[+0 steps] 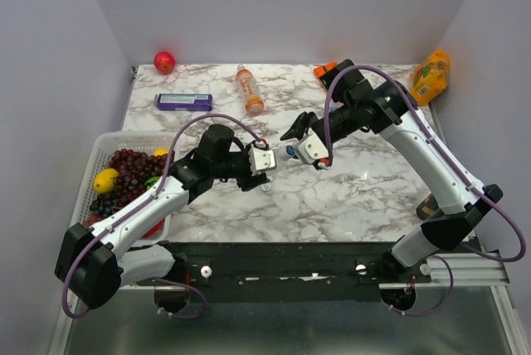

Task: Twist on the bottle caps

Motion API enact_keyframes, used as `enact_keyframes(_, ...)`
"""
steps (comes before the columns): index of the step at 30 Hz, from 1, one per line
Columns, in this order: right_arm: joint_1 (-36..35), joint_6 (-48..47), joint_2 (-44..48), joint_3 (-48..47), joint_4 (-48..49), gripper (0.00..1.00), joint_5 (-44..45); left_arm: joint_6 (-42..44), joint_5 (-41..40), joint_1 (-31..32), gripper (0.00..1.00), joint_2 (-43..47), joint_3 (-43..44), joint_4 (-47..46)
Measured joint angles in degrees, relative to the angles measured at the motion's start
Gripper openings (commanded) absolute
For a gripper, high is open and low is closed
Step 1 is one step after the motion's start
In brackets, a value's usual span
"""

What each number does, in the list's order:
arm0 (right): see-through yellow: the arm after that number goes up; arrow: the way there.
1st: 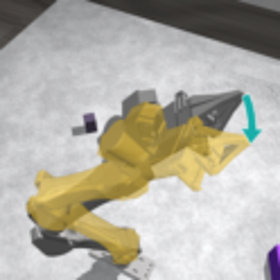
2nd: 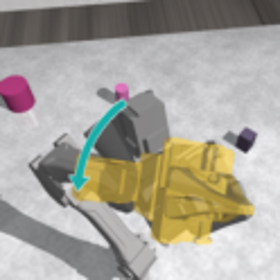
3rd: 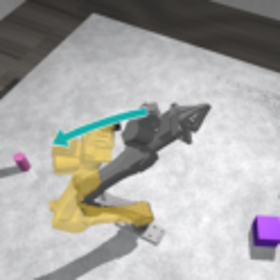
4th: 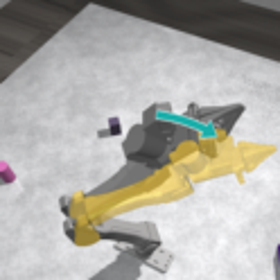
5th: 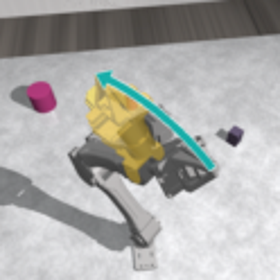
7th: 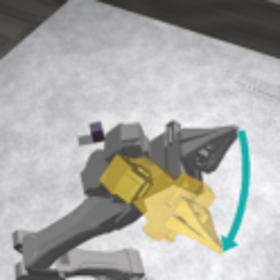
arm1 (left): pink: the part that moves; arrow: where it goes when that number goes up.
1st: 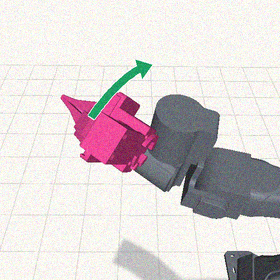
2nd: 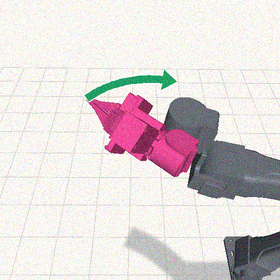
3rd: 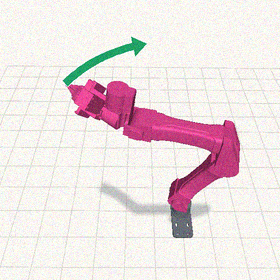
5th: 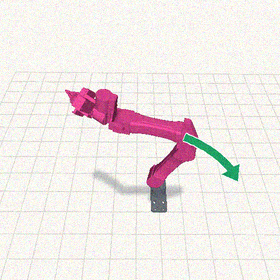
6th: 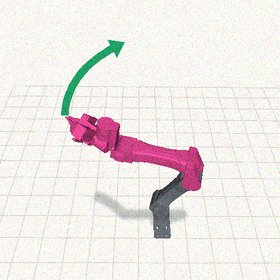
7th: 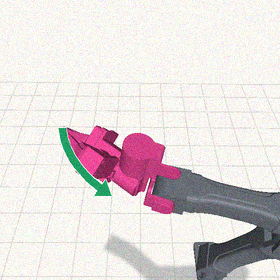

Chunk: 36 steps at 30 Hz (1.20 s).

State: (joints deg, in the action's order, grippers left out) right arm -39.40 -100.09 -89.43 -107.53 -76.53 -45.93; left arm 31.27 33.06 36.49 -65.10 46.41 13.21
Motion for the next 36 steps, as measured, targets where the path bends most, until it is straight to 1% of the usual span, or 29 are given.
enact_keyframes(4, -0.02, -0.57, -0.07, 0.00, -0.57, 0.52, 0.02, 0.28, -0.02, -0.04, 0.00, -0.09, 0.13, 0.07)
enact_keyframes(9, -0.02, -0.90, -0.07, 0.33, -1.18, 0.50, 0.04, 0.42, -0.04, -0.04, 0.00, -0.22, 0.22, 0.22)
enact_keyframes(14, -0.07, -0.72, -0.07, 0.85, -1.25, 0.44, 0.04, 1.14, -0.59, -0.04, 0.00, -0.85, 0.63, 0.28)
enact_keyframes(15, -0.07, -0.44, -0.11, 0.90, -1.27, 0.42, 0.02, 1.40, -0.72, -0.04, 0.00, -0.94, 0.76, 0.26)
enact_keyframes(16, -0.09, -0.28, -0.17, 0.90, -1.29, 0.36, 0.02, 1.77, -1.01, -0.04, 0.00, -1.01, 0.83, 0.24)
enact_keyframes(18, -0.09, 0.57, -0.55, 0.87, -1.40, 0.29, 0.00, 2.45, -1.68, -0.04, 0.00, -1.09, 0.85, 0.22)
enact_keyframes(19, -0.09, 1.33, -0.87, 0.74, -1.44, 0.22, 0.00, 2.71, -2.08, -0.04, 0.00, -1.16, 0.85, 0.28)
enact_keyframes(20, -0.09, 2.64, -1.42, 0.31, -1.51, 0.20, 0.00, 2.91, -2.62, -0.04, 0.00, -1.29, 0.85, 0.37)
enact_keyframes(22, -0.07, 6.82, -3.85, -2.67, -2.19, 0.18, -0.02, 2.84, -4.11, -0.04, 0.00, -1.49, 0.85, 0.22)
enact_keyframes(25, 0.57, 19.39, -8.87, -8.94, -1.99, 0.12, -0.07, 0.70, -10.75, -0.02, 0.00, -1.33, 0.00, -2.60)
enact_keyframes(26, 0.87, 23.89, -10.25, -10.49, -1.66, 0.08, -0.04, 0.15, -13.40, 0.20, 0.00, -1.20, -0.46, -3.87)
enact_keyframes(27, 1.60, 29.77, -11.89, -12.24, -0.90, 0.00, -0.07, -0.35, -17.51, 0.66, 0.00, -1.03, -1.14, -5.66)
enact_keyframes(30, 4.63, 49.09, -17.35, -18.12, 1.29, 0.00, -1.09, -0.20, -30.18, 2.21, 0.00, -0.94, -3.08, -11.93)
enact_keyframes(33, 8.33, 69.33, -22.91, -22.99, 4.31, 0.00, -4.37, 3.61, -40.74, 2.62, 0.00, -1.53, -3.82, -17.27)
enact_keyframes(34, 9.38, 75.56, -24.00, -22.82, 5.95, 0.00, -5.84, 6.32, -44.33, 2.75, 0.00, -2.08, -4.02, -19.30)
enact_keyframes(36, 11.85, 86.23, -24.59, -18.69, 9.88, 0.00, -8.87, 11.91, -49.05, 3.23, 0.00, -3.34, -4.39, -22.77)
